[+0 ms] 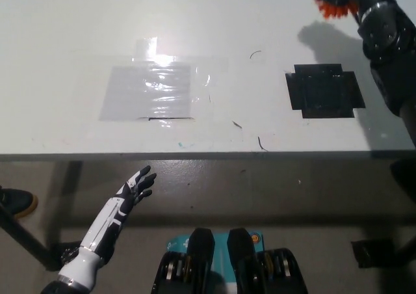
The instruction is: The robot uses it right hand to pick up an extended orange duster kept in the middle of the desk and presses its handle against the desk to collapse it
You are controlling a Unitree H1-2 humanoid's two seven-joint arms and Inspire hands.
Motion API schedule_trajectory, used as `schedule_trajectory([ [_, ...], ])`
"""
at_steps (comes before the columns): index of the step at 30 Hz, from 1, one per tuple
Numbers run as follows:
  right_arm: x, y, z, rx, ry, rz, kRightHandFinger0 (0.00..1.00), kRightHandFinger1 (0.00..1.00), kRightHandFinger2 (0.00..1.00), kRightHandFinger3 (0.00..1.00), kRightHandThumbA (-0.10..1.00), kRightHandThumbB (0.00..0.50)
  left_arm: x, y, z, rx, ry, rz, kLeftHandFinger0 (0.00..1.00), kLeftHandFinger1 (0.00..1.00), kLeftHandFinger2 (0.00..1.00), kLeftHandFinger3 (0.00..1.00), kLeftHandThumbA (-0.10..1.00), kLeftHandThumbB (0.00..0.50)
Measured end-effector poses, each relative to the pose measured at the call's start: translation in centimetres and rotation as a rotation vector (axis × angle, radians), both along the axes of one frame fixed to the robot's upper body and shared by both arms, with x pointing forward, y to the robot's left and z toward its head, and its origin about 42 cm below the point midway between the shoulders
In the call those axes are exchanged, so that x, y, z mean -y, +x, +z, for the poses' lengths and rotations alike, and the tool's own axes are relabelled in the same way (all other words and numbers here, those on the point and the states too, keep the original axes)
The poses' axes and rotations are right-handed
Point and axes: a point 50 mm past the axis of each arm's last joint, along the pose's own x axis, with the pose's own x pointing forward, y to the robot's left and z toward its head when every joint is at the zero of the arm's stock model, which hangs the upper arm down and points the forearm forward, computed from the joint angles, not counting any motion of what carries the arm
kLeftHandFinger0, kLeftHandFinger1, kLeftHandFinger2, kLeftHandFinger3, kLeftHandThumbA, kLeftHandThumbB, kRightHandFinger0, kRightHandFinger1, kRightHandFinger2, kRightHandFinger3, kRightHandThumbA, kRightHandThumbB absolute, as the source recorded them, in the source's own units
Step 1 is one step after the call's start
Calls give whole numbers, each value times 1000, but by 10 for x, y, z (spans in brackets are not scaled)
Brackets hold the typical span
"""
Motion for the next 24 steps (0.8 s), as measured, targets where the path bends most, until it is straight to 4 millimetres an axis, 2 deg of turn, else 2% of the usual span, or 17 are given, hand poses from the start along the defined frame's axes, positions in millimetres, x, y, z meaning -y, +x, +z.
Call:
schedule_trajectory([
  [5,-14,-3,14,115,137,-10,0,300,725,746,-100,131,0,0,0,-1,-6,0,1000,1000,1000,1000,1000,142],
  [6,-17,-3,15,132,159,-13,0,215,631,672,-100,116,0,0,0,-1,-6,0,1000,1000,1000,1000,1000,135],
  [7,-20,-4,17,146,186,-14,0,176,585,626,-100,117,0,0,0,-1,-7,0,1000,1000,1000,1000,1000,135],
  [11,-30,-6,21,211,297,-22,0,94,457,486,-100,108,-1,-1,0,-2,-9,1,1000,1000,1000,1000,1000,139],
  [13,-34,-7,21,236,354,-25,0,91,452,478,-100,107,-1,-2,-1,-5,-11,3,1000,1000,1000,1000,1000,140],
  [14,-35,-7,21,245,376,-26,0,46,396,453,-100,106,-1,-2,-2,-6,-13,3,1000,1000,1000,1000,1000,134],
  [15,-36,-8,21,255,402,-27,0,1,324,386,-100,102,-1,-3,-2,-8,-13,4,1000,1000,1000,1000,1000,132],
  [17,-39,-9,20,270,453,-31,0,0,320,380,-100,108,-2,-4,-3,-11,-15,5,1000,1000,1000,1000,1000,140],
  [19,-42,-9,20,275,490,-35,0,4,365,436,-100,118,-2,-4,-3,-12,-16,5,1000,1000,1000,1000,1000,134],
  [23,-47,-10,17,274,578,-51,0,10,385,459,-100,109,-2,-4,-3,-12,-17,5,1000,1000,1000,1000,1000,141],
  [24,-48,-10,16,272,590,-53,0,10,386,444,-100,102,-2,-4,-3,-12,-17,5,1000,1000,1000,1000,1000,129],
])
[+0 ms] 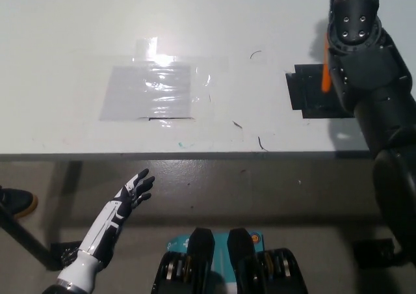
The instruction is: The robot uses it right hand to pick up an extended orange duster kept in the middle of the desk and presses its handle against the desk to collapse it
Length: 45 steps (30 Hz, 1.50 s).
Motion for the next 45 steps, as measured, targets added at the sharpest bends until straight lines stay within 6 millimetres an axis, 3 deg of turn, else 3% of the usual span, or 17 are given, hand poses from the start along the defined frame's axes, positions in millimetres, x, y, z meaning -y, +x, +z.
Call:
schedule_trajectory([
  [6,-1,-1,-4,-3,60,-12,0,26,409,434,-100,106,0,0,0,0,-1,0,1000,1000,1000,1000,1000,132],
  [12,-1,-1,-7,-7,137,-19,0,28,378,329,-100,105,0,0,0,1,-1,0,1000,1000,1000,1000,1000,141],
  [18,0,-4,-18,-11,147,-23,0,76,411,351,-100,132,0,-1,0,1,-1,0,1000,1000,1000,1000,1000,133],
  [19,0,-4,-20,-13,148,-24,0,60,383,369,-100,154,0,-1,0,1,-1,0,1000,1000,1000,1000,1000,134],
  [21,-1,-5,-23,-7,151,-24,0,68,383,410,-100,139,0,-1,0,1,-1,0,1000,1000,1000,1000,1000,132],
  [24,-2,-9,-29,5,136,-27,0,93,443,594,-100,119,0,-1,-1,-2,-4,0,1000,1000,1000,1000,1000,151],
  [30,-14,-21,-36,77,52,-46,0,91,463,619,-100,111,0,-3,-2,-7,-8,1,1000,1000,1000,1000,1000,176],
  [35,-21,-26,-38,119,21,-72,0,118,511,657,-100,91,0,-5,-4,-15,-9,2,1000,1000,1000,1000,1000,163],
  [37,-22,-27,-40,126,21,-81,0,116,458,511,-100,116,-1,-6,-4,-17,-9,3,1000,1000,1000,1000,1000,163],
  [40,-21,-29,-45,120,49,-96,0,91,424,483,-100,106,-1,-6,-5,-17,-9,3,1000,1000,1000,1000,1000,164],
  [43,-20,-31,-54,100,82,-106,0,98,472,624,-100,71,0,-6,-4,-17,-9,2,1000,1000,1000,1000,1000,160],
  [45,-18,-32,-62,81,102,-111,0,101,479,671,-100,84,0,-6,-4,-16,-9,2,1000,1000,1000,1000,1000,162],
])
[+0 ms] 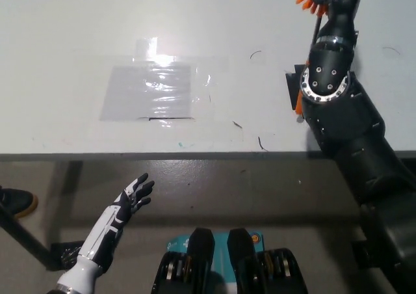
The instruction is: The robot uses it right hand to pick up an extended orange duster kept in the middle of the desk and presses its handle against the desk to collapse it
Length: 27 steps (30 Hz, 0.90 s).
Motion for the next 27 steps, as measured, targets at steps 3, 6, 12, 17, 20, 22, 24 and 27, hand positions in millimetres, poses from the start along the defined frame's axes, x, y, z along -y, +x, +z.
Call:
schedule_trajectory([
  [3,4,0,-20,-57,4,-20,0,43,361,531,-100,86,0,0,1,2,0,0,1000,1000,1000,1000,1000,170],
  [6,9,1,-38,-115,-1,-47,0,28,309,374,-100,100,0,0,1,2,0,-1,1000,1000,1000,1000,1000,164],
  [12,21,1,-75,-260,-3,-47,0,59,310,291,-72,165,0,0,1,3,0,-1,1000,1000,1000,1000,1000,161],
  [17,23,-5,-100,-329,-36,-14,0,27,259,210,-78,176,0,1,1,3,0,-1,1000,1000,1000,1000,1000,174],
  [20,23,-7,-104,-326,-56,23,0,38,269,198,-100,156,1,2,2,5,0,-2,1000,1000,1000,1000,1000,164],
  [22,21,-7,-104,-318,-74,44,0,50,285,193,-100,131,1,3,3,7,0,-3,1000,1000,1000,1000,1000,174],
  [24,17,-9,-105,-310,-107,73,0,0,177,98,-100,138,1,3,3,9,0,-3,1000,1000,1000,1000,1000,184],
  [27,9,-13,-109,-286,-185,124,0,0,141,0,-98,145,1,4,4,11,-1,-4,1000,1000,1000,1000,1000,191],
])
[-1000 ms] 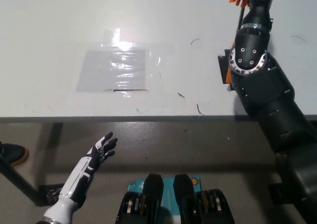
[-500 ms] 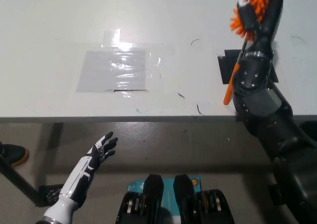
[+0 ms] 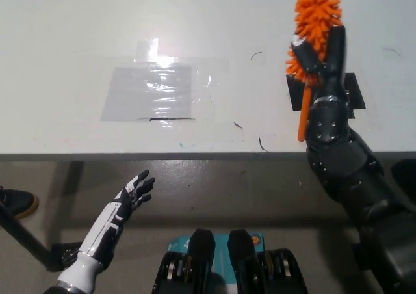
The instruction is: The robot uses it right hand to pick up an extended orange duster kept in the middle of the desk and presses its handle against the desk to collapse it
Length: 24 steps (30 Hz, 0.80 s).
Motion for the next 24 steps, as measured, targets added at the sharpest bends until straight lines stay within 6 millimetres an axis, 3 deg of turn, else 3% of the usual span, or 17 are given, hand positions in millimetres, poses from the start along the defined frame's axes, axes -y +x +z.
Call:
schedule_trajectory([
  [7,-18,-10,-10,29,-121,111,0,22,279,34,-100,101,0,2,1,3,-2,-1,1000,1000,1000,1000,1000,156],
  [9,-19,-12,-8,40,-121,124,0,153,439,227,-100,105,0,1,1,2,-1,-1,1000,1000,1000,1000,1000,156],
  [11,-18,-13,-8,48,-118,131,10,231,464,330,-92,123,0,0,0,0,-1,0,1000,1000,1000,1000,1000,165],
  [12,-17,-12,-5,58,-113,131,15,241,465,342,-92,124,0,0,0,-1,-1,1,1000,1000,1000,1000,1000,165],
  [15,-4,-9,10,102,-128,122,0,252,553,530,-100,86,0,0,-1,-2,-2,0,1000,1000,1000,1000,1000,163],
  [19,27,-2,40,188,-212,98,0,253,556,537,-100,86,-1,-2,-2,-7,-2,2,1000,1000,1000,1000,1000,163],
  [20,31,-1,44,198,-223,93,0,255,557,538,-100,150,-1,-2,-2,-8,-2,2,1000,1000,1000,1000,1000,157],
  [21,35,0,49,207,-240,89,0,221,531,485,-100,171,-1,-3,-2,-9,-2,2,1000,1000,1000,1000,1000,157],
  [24,45,8,61,213,-364,96,6,279,583,496,-100,162,0,-2,-2,-8,-1,1,1000,1000,1000,1000,1000,169],
])
